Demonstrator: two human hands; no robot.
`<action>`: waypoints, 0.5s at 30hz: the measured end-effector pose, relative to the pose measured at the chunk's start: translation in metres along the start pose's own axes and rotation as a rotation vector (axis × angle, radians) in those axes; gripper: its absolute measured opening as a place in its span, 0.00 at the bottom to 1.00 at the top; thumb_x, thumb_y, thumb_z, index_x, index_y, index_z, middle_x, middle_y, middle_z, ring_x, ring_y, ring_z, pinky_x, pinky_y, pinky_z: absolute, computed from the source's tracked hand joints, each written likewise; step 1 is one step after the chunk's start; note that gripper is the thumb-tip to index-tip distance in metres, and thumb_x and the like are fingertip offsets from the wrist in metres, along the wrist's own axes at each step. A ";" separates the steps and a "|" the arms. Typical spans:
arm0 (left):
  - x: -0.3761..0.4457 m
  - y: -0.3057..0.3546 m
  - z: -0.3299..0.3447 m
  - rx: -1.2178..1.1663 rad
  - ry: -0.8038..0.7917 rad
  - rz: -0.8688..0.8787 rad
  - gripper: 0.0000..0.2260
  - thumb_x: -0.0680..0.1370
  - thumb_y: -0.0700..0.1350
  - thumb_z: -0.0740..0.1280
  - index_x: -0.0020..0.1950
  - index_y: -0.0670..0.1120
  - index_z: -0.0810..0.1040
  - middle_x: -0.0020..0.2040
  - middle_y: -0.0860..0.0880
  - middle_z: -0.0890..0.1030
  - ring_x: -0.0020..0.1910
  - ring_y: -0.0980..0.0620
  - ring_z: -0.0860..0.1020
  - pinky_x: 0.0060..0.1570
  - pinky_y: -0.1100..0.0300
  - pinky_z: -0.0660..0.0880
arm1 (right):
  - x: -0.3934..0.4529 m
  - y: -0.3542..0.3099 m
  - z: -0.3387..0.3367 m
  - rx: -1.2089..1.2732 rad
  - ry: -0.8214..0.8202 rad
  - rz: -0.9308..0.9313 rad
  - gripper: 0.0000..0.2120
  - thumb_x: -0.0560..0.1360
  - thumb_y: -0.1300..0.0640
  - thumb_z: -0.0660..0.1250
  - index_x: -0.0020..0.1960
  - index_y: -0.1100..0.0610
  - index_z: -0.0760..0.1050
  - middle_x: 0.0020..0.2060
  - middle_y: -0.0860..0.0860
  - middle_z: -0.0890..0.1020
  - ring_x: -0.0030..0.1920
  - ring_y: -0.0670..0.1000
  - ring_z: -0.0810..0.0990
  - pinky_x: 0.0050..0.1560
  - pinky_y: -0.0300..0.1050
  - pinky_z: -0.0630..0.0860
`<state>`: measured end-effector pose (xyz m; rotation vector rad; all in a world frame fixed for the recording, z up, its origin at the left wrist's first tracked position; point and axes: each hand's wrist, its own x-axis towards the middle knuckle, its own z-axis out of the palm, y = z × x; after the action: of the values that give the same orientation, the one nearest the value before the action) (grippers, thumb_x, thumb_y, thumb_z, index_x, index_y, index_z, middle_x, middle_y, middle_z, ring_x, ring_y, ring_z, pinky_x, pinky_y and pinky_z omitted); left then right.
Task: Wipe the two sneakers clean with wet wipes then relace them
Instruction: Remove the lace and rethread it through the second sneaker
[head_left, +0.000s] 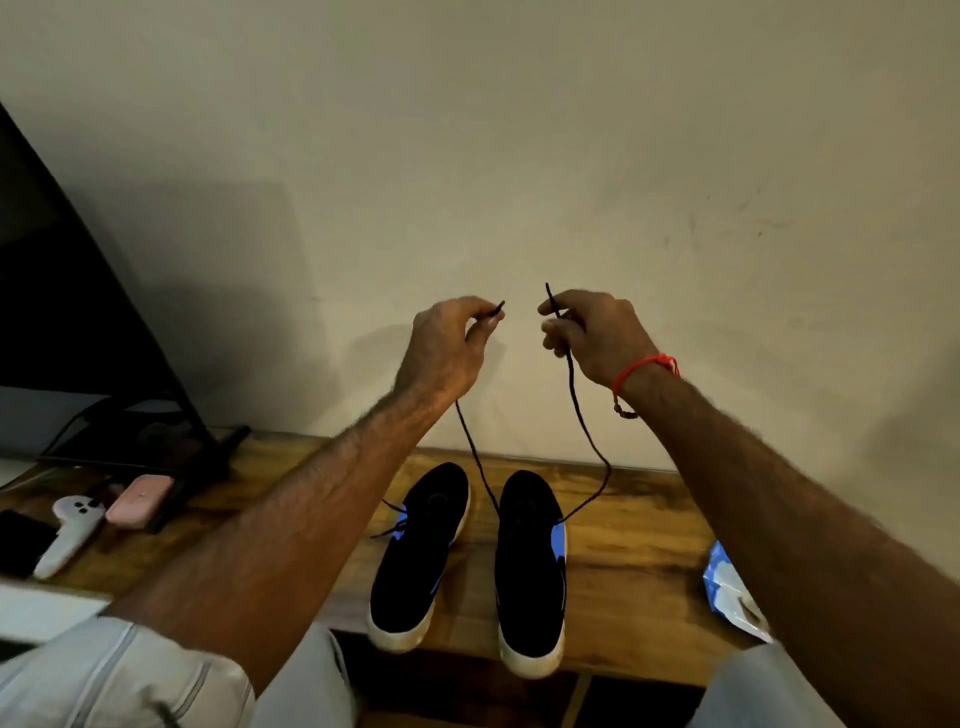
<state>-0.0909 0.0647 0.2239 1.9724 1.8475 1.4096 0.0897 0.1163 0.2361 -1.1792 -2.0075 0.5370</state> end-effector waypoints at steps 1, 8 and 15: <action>-0.011 -0.012 0.008 0.024 -0.026 0.009 0.09 0.82 0.43 0.68 0.59 0.44 0.85 0.57 0.49 0.85 0.57 0.53 0.81 0.56 0.70 0.70 | -0.007 0.014 0.008 0.028 0.002 0.023 0.06 0.79 0.62 0.67 0.55 0.56 0.79 0.36 0.51 0.85 0.33 0.50 0.81 0.40 0.37 0.79; -0.110 -0.096 0.079 0.136 -0.246 -0.124 0.08 0.80 0.41 0.68 0.56 0.47 0.85 0.52 0.50 0.84 0.53 0.52 0.80 0.55 0.63 0.75 | -0.056 0.101 0.065 0.006 -0.181 0.181 0.02 0.79 0.58 0.68 0.49 0.53 0.79 0.32 0.49 0.85 0.30 0.41 0.78 0.36 0.37 0.74; -0.154 -0.127 0.118 0.443 -0.801 -0.468 0.07 0.82 0.39 0.63 0.57 0.43 0.78 0.52 0.46 0.75 0.49 0.45 0.80 0.51 0.50 0.81 | -0.089 0.165 0.115 -0.067 -0.310 0.283 0.08 0.79 0.57 0.68 0.50 0.57 0.85 0.41 0.48 0.85 0.43 0.43 0.81 0.43 0.31 0.71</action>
<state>-0.0829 0.0294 -0.0053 1.6818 2.0588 0.0433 0.1220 0.1215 0.0182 -1.5100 -2.1392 0.8419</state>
